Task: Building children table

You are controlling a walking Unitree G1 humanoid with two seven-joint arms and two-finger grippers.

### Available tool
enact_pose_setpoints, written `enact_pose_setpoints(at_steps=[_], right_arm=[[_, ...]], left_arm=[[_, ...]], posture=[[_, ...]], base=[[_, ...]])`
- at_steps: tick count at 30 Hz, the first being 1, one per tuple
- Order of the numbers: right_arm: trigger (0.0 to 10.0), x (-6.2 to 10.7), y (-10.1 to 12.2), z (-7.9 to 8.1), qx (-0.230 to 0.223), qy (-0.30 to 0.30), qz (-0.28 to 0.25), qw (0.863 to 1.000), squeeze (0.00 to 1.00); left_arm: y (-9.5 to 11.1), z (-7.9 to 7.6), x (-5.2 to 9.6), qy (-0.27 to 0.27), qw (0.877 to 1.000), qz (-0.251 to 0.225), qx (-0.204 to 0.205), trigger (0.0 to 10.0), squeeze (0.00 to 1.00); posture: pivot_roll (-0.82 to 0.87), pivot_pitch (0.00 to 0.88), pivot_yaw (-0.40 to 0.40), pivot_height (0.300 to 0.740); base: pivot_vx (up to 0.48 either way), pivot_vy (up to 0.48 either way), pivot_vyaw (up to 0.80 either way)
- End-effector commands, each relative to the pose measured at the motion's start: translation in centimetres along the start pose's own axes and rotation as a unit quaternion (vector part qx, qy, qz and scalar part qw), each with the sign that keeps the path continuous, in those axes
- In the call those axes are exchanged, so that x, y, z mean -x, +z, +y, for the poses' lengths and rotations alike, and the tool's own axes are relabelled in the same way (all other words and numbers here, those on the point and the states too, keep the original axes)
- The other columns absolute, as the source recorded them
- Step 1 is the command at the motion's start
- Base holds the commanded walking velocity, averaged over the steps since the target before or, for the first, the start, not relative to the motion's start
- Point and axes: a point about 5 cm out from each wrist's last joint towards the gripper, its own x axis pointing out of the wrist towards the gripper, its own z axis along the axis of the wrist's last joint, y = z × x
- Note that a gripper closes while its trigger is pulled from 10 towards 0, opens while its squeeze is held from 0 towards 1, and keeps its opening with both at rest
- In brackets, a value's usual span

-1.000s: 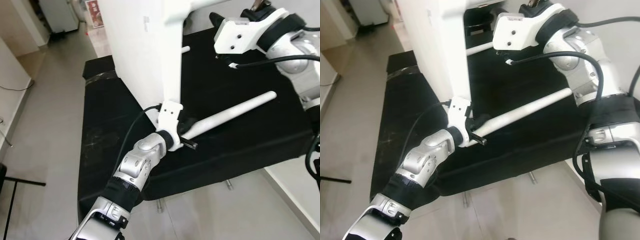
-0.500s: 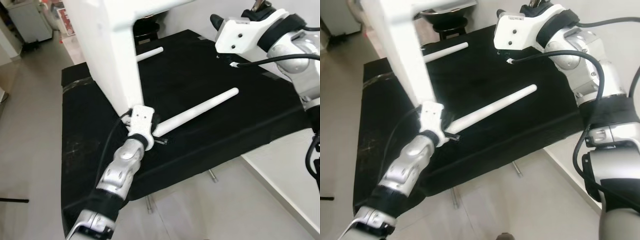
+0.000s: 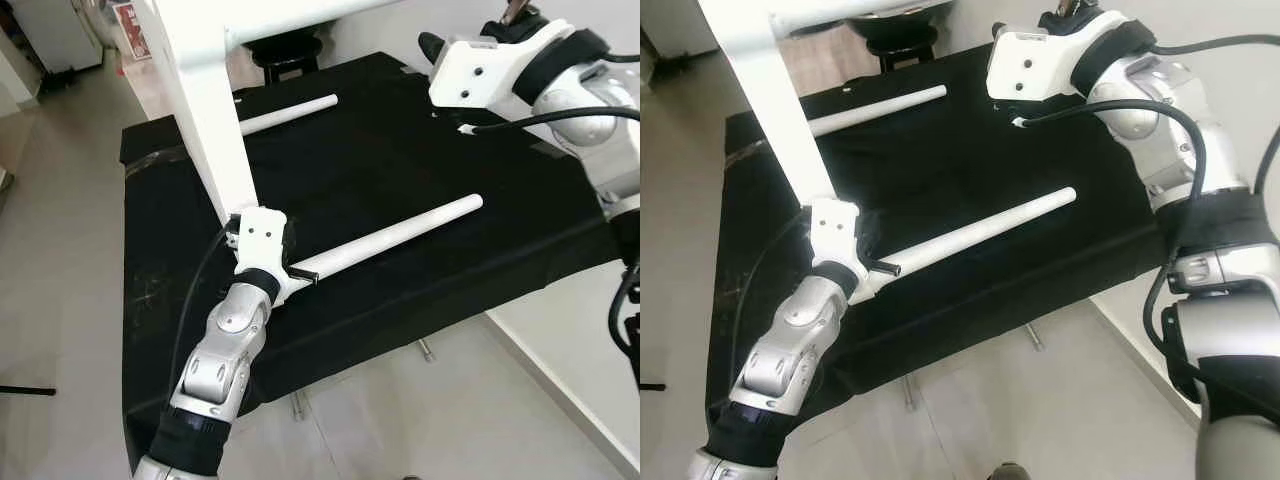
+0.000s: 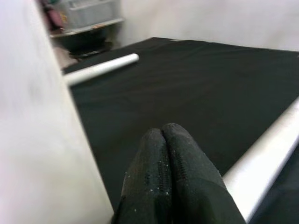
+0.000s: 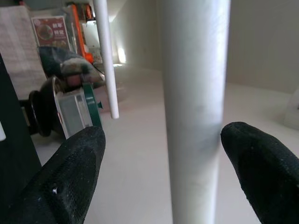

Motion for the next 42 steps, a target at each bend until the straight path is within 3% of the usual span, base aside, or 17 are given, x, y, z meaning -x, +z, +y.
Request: enact_pose_setpoints(at_steps=[1,7,10,15,20,22,25,29,37,42], right_arm=[[10.0,-0.2,0.4,0.7,-0.012,0.01,-0.009,1.0,0.0],[10.0,-0.2,0.5,0.8,-0.014,0.012,-0.009,1.0,0.0],[10.0,-0.3,0.5,0.8,-0.015,0.012,-0.01,1.0,0.0],[10.0,-0.4,0.5,0.9,-0.017,0.013,-0.012,1.0,0.0],[10.0,-0.4,0.5,0.9,-0.018,0.013,-0.012,1.0,0.0],[10.0,-0.4,0.5,0.8,-0.018,0.012,-0.011,1.0,0.0],[10.0,-0.4,0.5,0.8,-0.018,0.012,-0.011,1.0,0.0],[10.0,-0.8,0.7,0.3,-0.019,0.011,-0.012,1.0,0.0],[10.0,-0.9,0.8,0.1,-0.022,0.011,-0.013,1.0,0.0],[10.0,-0.9,0.9,0.1,-0.024,0.011,-0.013,1.0,0.0]], left_arm=[[0.6,2.8,0.2,0.066,0.997,-0.004,-0.031,10.0,0.0],[1.0,4.4,1.0,0.111,0.993,0.014,-0.049,10.0,0.0],[0.9,5.9,2.1,0.157,0.985,0.044,-0.056,10.0,0.0],[0.8,6.3,2.8,0.179,0.981,0.062,-0.046,10.0,0.0],[0.6,6.0,3.1,0.181,0.98,0.073,-0.034,10.0,0.0],[-0.1,5.0,3.2,0.171,0.982,0.085,-0.004,10.0,0.0],[-0.1,5.0,3.2,0.171,0.982,0.085,-0.004,10.0,0.0],[-1.9,3.6,3.2,0.156,0.981,0.111,0.028,10.0,0.0],[-3.8,4.2,4.6,0.189,0.969,0.157,0.001,10.0,0.0],[-3.8,4.3,5.5,0.214,0.962,0.169,-0.024,10.0,0.0]], posture=[[-0.12,0.127,0.097,0.74],[-0.11,0.131,0.093,0.74],[-0.11,0.139,0.088,0.74],[-0.1,0.139,0.085,0.74],[-0.1,0.143,0.082,0.74],[-0.1,0.143,0.082,0.74],[-0.1,0.143,0.082,0.74],[-0.11,0.146,0.081,0.74],[-0.12,0.161,0.08,0.74],[-0.11,0.165,0.079,0.74]], base=[[0.0,0.0,0.0],[0.0,0.0,0.0],[0.0,0.0,0.0],[0.0,0.0,0.0],[0.0,0.0,0.0],[0.0,0.0,0.0],[0.0,0.0,0.0],[0.0,0.0,0.0],[0.0,0.0,0.0],[0.0,0.0,0.0]])
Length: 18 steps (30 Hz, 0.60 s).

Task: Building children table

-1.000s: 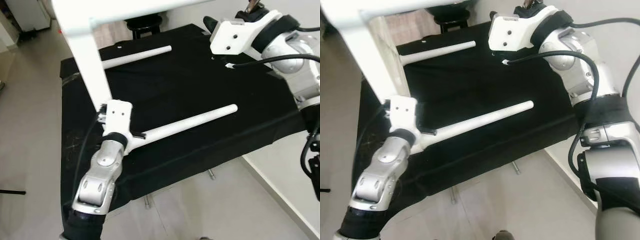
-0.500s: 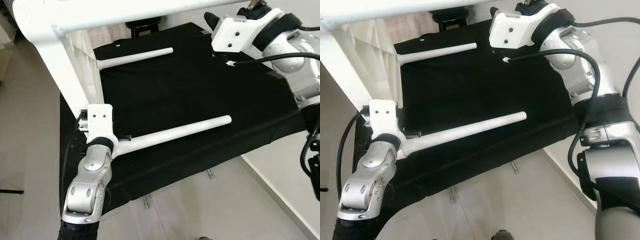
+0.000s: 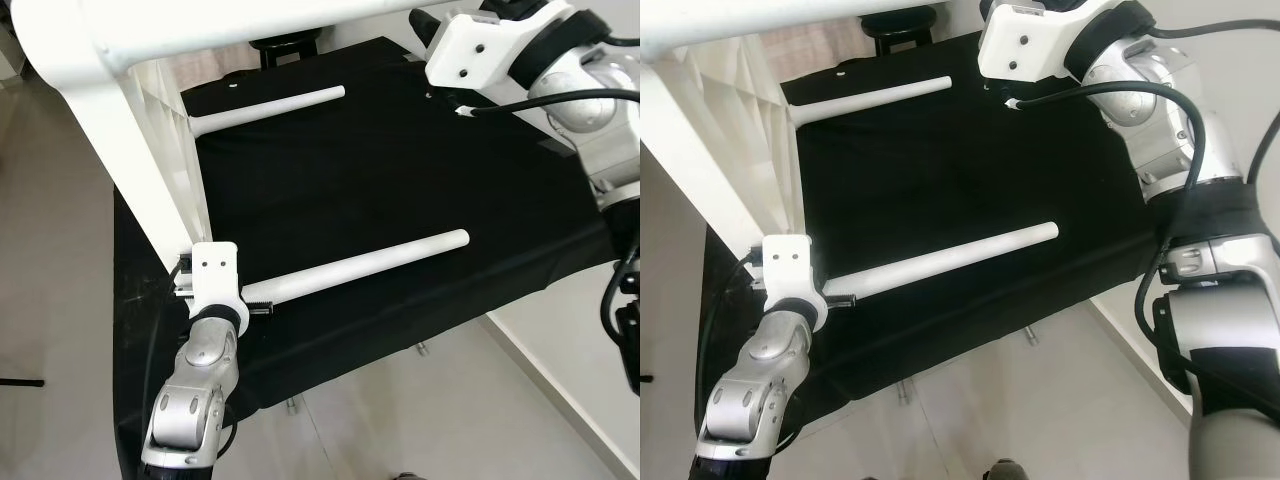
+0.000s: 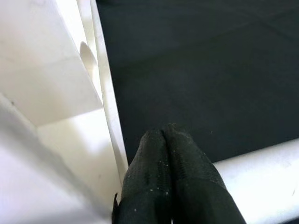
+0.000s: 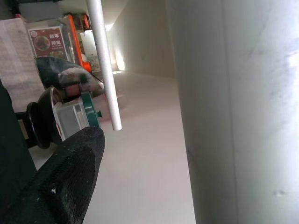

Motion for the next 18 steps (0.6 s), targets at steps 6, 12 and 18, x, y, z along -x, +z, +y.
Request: enact_pose_setpoints(at_steps=[6,12,18], right_arm=[[9.7,-0.1,0.0,1.5,-0.009,0.034,0.005,0.999,0.0],[0.0,0.3,-0.3,1.3,-0.008,0.034,0.012,0.999,0.0],[0.0,0.7,-0.1,0.8,-0.008,0.029,0.013,0.999,0.0]], left_arm=[[-0.3,1.7,0.1,0.058,0.998,0.0,-0.013,10.0,0.0],[-0.1,2.1,0.1,0.07,0.997,-0.011,-0.012,10.0,0.0],[0.2,2.9,0.0,0.083,0.996,-0.019,-0.016,10.0,0.0]], posture=[[-0.12,0.168,0.079,0.74],[-0.12,0.172,0.073,0.74],[-0.12,0.174,0.073,0.74]], base=[[0.0,0.0,0.0],[0.0,0.0,0.0],[0.0,0.0,0.0]])
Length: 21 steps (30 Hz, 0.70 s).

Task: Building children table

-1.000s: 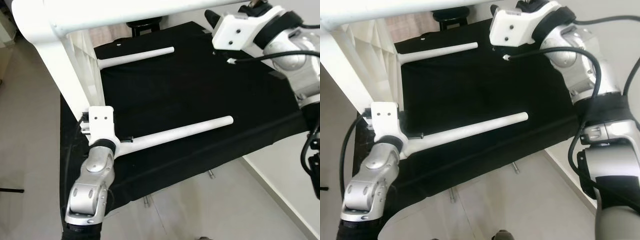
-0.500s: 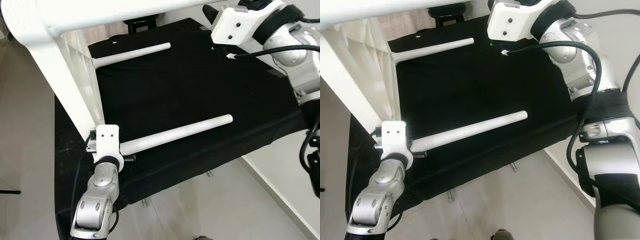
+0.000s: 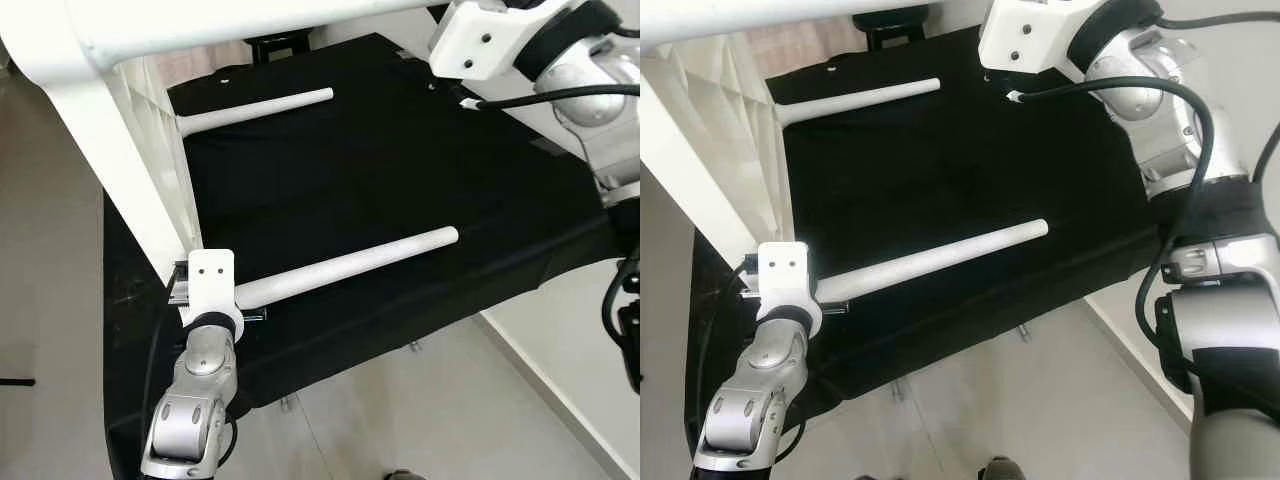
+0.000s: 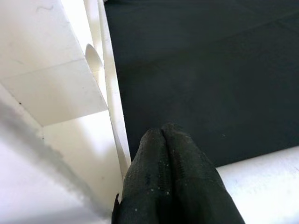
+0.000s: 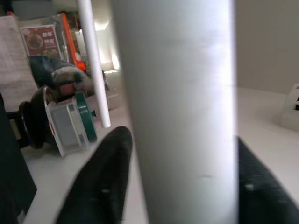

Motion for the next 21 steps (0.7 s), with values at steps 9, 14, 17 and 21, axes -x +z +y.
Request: enact_pose_setpoints(at_steps=[9,14,17,21], right_arm=[[0.0,0.5,-0.2,1.8,-0.006,0.051,0.013,0.999,0.0],[0.0,0.5,-0.4,1.8,-0.008,0.051,0.019,0.998,0.0],[0.0,0.5,-0.6,1.9,-0.011,0.051,0.024,0.998,0.0],[0.0,1.0,-2.3,2.9,-0.041,0.052,0.091,0.994,0.0]], left_arm=[[0.3,3.1,-0.3,0.071,0.997,-0.015,-0.014,10.0,0.0],[1.1,4.7,-0.7,0.101,0.994,-0.036,-0.014,10.0,0.0],[2.0,6.0,-1.0,0.125,0.99,-0.055,-0.018,10.0,0.0],[4.2,8.3,-1.2,0.159,0.982,-0.097,-0.028,10.0,0.0]], posture=[[-0.13,0.175,0.068,0.74],[-0.13,0.177,0.065,0.74],[-0.13,0.18,0.06,0.74],[-0.12,0.154,0.053,0.74]], base=[[0.0,0.0,0.0],[0.0,0.0,0.0],[0.0,0.0,0.0],[0.0,0.0,0.0]])
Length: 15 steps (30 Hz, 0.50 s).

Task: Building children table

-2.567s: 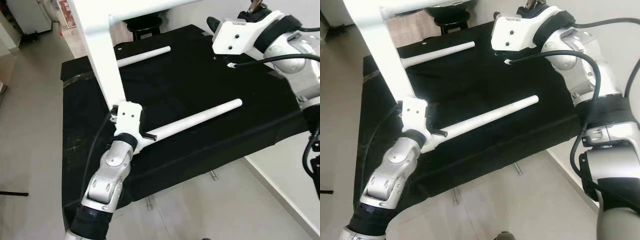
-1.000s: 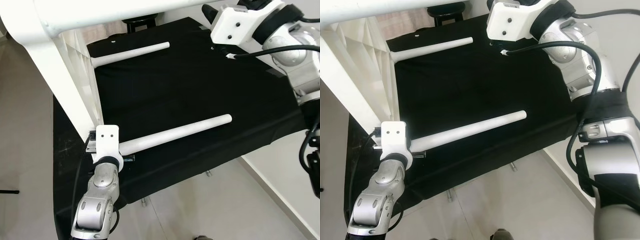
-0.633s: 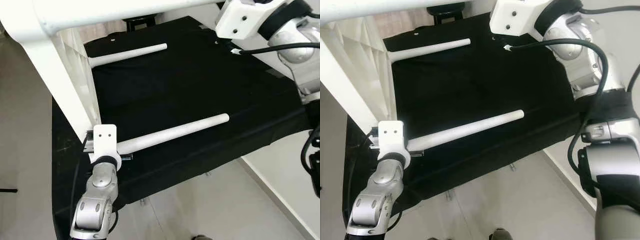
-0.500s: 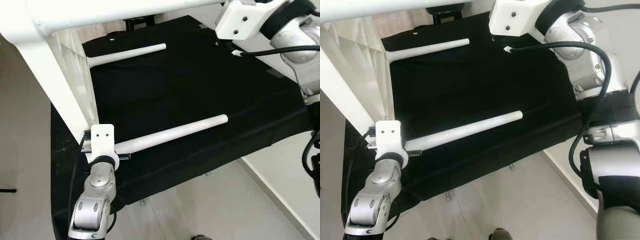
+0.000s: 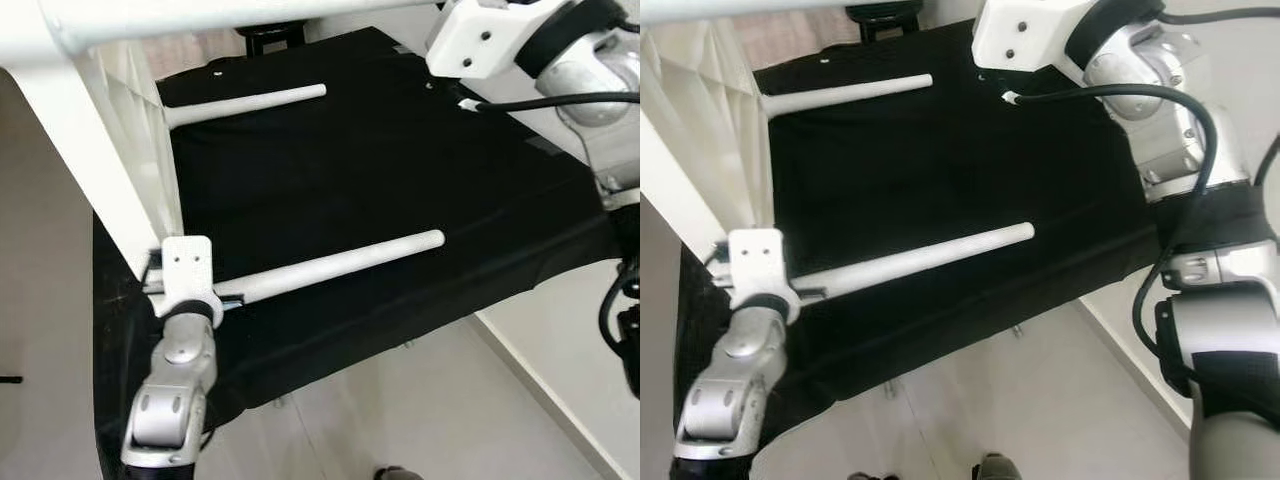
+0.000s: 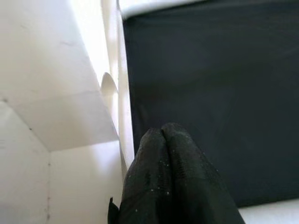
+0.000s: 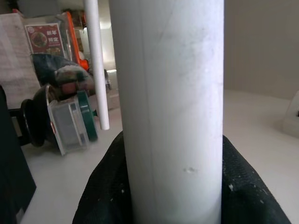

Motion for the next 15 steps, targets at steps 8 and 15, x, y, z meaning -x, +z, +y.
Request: enact_pose_setpoints(at_steps=[8,15], right_arm=[[0.0,3.4,-5.9,9.0,-0.153,0.087,0.22,0.959,0.0],[0.0,7.6,-5.8,18.3,-0.31,0.143,0.36,0.869,0.0]], left_arm=[[7.0,8.6,-1.2,0.156,0.976,-0.144,-0.054,10.0,0.0],[16.5,14.0,-2.0,0.175,0.942,-0.267,-0.102,10.0,0.0]], posture=[[-0.1,0.13,0.049,0.74],[-0.06,0.102,0.047,0.74]], base=[[0.0,0.0,0.0],[0.0,0.0,0.0]])
